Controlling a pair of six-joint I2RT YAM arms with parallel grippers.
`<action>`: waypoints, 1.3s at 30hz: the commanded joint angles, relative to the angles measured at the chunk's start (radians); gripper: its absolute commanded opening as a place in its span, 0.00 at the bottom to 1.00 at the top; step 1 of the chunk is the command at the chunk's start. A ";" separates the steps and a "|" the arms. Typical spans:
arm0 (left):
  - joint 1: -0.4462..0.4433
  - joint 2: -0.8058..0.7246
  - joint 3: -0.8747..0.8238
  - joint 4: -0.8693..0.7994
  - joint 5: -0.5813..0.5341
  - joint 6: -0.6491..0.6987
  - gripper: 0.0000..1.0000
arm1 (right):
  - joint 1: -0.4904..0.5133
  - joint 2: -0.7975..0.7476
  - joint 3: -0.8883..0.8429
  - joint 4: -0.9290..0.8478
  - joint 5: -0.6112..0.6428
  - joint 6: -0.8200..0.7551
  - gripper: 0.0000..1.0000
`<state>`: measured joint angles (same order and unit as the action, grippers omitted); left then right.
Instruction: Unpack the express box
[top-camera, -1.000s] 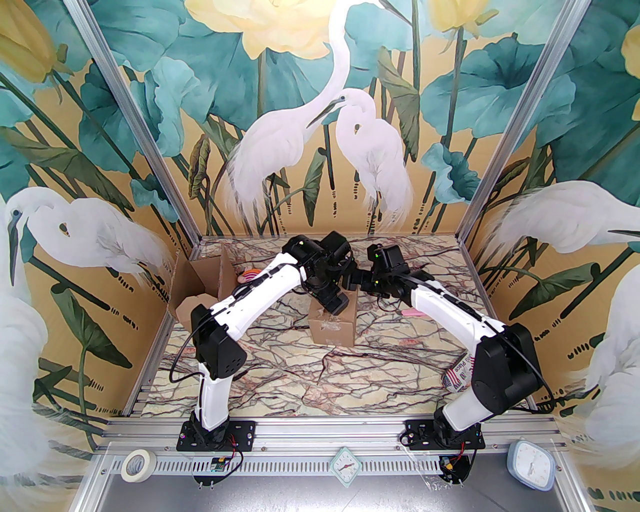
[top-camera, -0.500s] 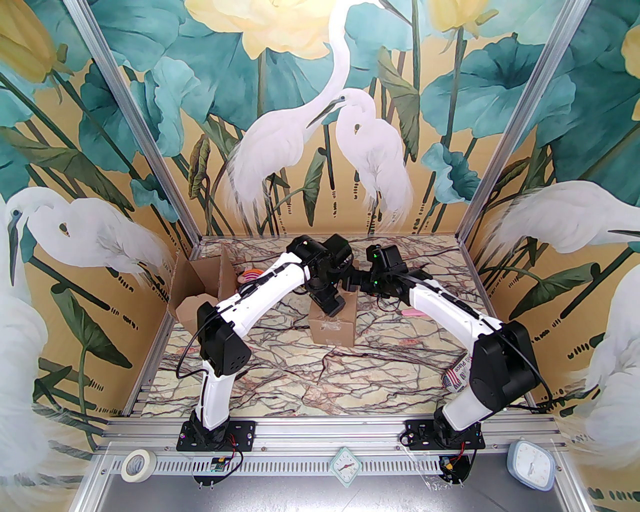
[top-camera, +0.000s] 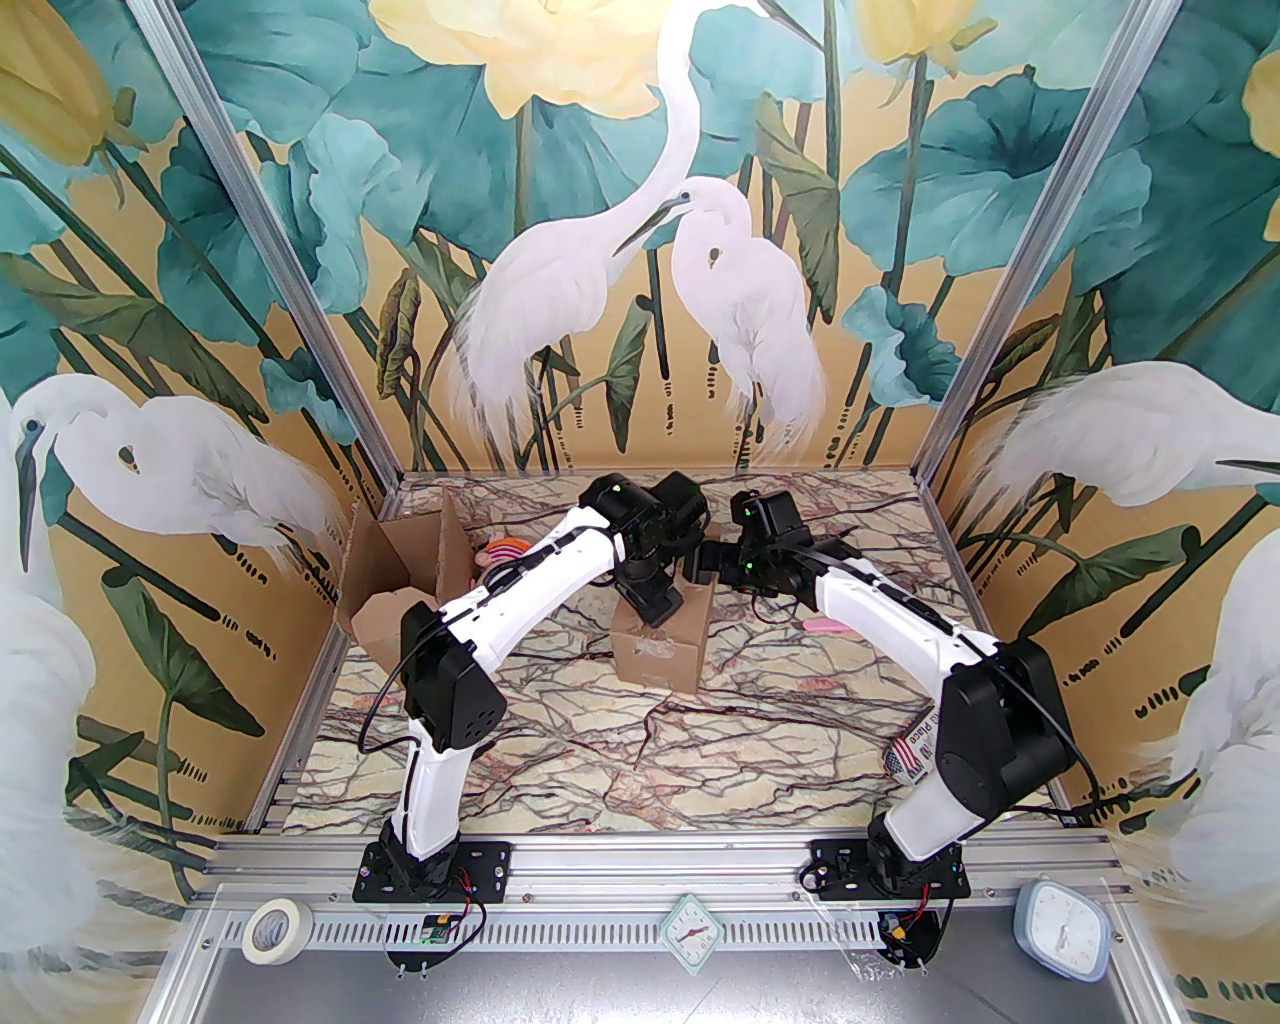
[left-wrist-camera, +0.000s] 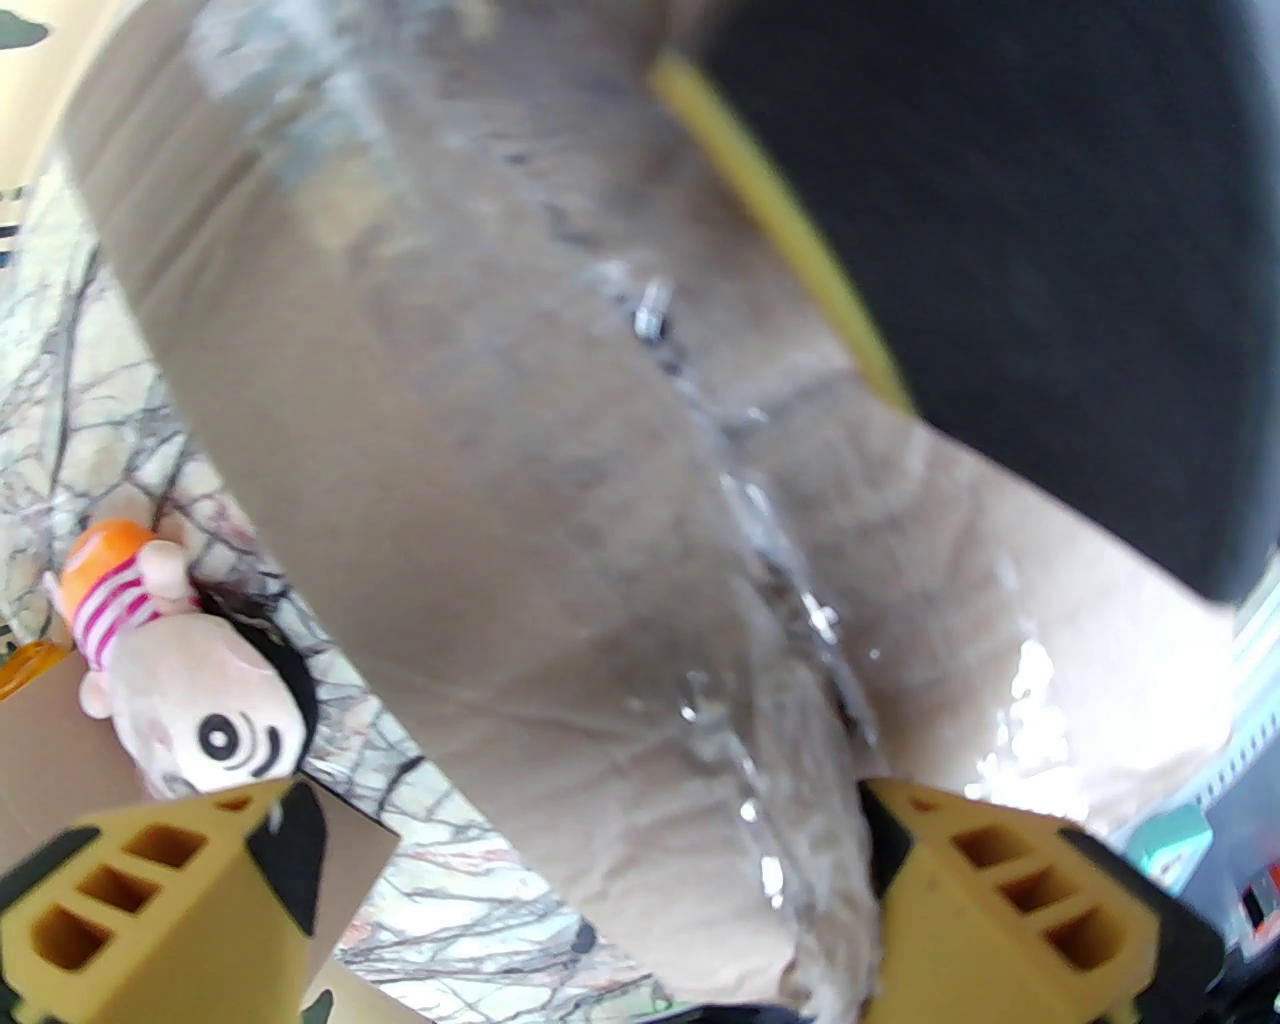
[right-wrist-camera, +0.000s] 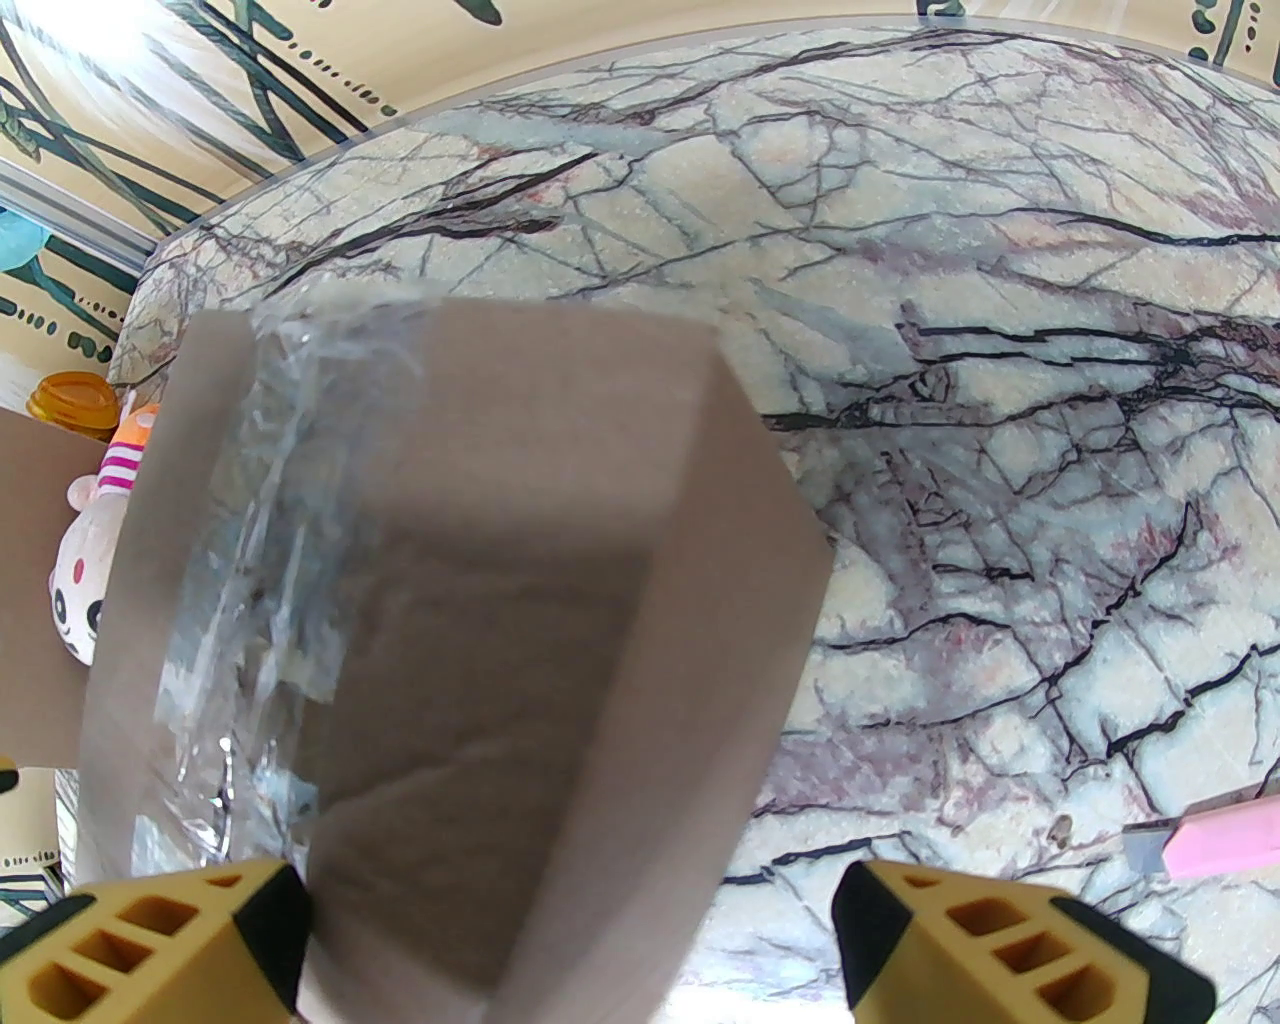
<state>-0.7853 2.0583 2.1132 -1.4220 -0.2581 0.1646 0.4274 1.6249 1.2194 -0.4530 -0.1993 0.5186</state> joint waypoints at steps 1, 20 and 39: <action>0.000 0.005 -0.068 0.121 -0.098 -0.027 0.81 | 0.016 0.022 0.000 -0.024 -0.019 -0.048 0.94; 0.015 -0.031 -0.176 0.246 -0.117 -0.128 0.34 | 0.019 0.070 0.040 -0.071 -0.004 -0.072 0.91; 0.206 -0.338 -0.505 0.589 0.308 -0.417 0.22 | 0.008 0.114 0.023 -0.064 0.042 -0.047 0.86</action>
<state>-0.6079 1.7645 1.6314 -0.9119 -0.0353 -0.1574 0.4389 1.6814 1.2762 -0.3737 -0.2359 0.4953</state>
